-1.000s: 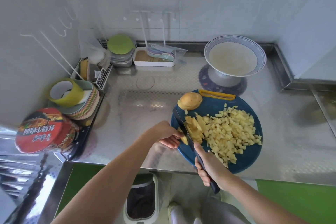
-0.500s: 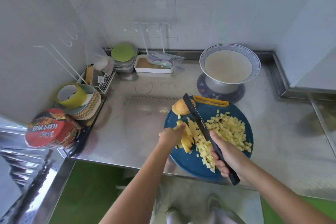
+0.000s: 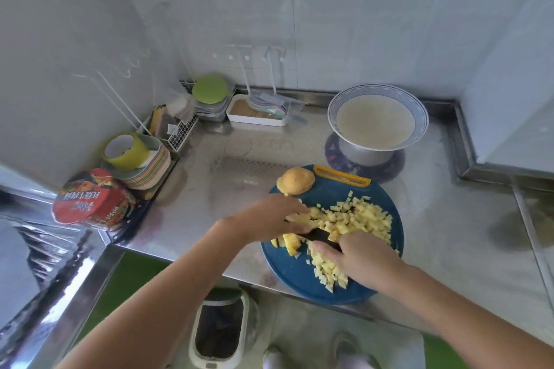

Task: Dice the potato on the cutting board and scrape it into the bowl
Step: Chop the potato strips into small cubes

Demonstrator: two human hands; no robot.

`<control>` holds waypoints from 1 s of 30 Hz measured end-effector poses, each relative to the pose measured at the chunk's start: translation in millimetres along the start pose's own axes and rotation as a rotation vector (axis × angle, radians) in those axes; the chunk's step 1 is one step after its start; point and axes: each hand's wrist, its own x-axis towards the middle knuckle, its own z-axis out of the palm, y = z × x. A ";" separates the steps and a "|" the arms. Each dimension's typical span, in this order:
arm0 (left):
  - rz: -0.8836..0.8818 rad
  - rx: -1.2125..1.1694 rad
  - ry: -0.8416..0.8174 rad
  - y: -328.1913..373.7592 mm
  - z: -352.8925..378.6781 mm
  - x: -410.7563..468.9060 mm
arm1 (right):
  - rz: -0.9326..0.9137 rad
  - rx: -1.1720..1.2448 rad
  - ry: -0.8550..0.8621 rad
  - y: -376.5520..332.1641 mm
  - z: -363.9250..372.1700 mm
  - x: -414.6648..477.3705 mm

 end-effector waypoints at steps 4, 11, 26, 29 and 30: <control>0.049 0.088 0.050 -6.4 13.0 0.0 | 0.001 -0.055 0.005 1.0 -9.4 4.4; 0.328 0.366 0.454 -10.9 19.8 -6.7 | 0.016 0.016 0.053 -1.5 -10.2 11.7; -0.842 -0.554 0.671 -2.6 76.0 5.7 | 0.182 0.389 0.153 27.2 -2.7 26.2; -0.828 -0.614 0.729 10.8 91.3 17.7 | 0.181 0.434 0.162 31.7 -1.5 25.6; -0.816 -0.650 0.741 16.9 91.3 20.3 | 0.181 0.448 0.165 33.2 -1.0 25.5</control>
